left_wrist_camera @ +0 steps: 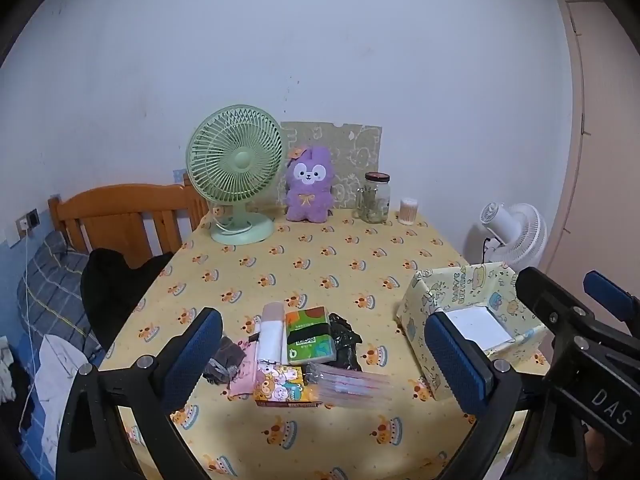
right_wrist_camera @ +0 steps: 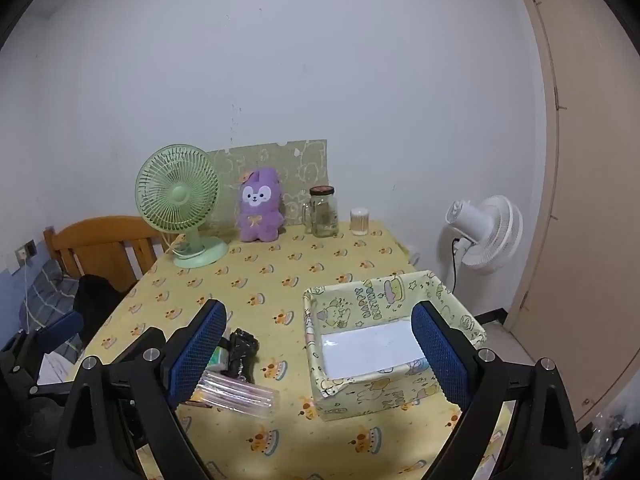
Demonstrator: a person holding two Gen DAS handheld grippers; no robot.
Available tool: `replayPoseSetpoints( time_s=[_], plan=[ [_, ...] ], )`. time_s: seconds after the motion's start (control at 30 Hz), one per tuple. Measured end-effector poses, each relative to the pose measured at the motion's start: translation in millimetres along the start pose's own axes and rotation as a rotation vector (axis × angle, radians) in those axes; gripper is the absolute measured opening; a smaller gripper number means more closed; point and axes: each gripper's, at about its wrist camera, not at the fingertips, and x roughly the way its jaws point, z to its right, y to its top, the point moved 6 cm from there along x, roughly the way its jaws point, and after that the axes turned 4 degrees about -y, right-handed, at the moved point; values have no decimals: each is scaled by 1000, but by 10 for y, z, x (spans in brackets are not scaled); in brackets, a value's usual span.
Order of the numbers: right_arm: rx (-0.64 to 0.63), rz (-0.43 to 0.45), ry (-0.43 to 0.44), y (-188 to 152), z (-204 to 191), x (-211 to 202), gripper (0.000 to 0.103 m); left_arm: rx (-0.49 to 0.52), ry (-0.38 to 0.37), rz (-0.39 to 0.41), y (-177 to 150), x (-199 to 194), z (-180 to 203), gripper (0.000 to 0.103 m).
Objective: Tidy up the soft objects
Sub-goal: 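Move both tools toward the items piled on the tablecloth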
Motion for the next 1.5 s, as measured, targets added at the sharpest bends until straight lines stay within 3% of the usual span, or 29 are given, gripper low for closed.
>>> replayPoseSetpoints(
  time_s=[1.5],
  plan=[
    [-8,-10,8,45,-38,-5,95,77,21,29,82,-10,101,100]
  ],
)
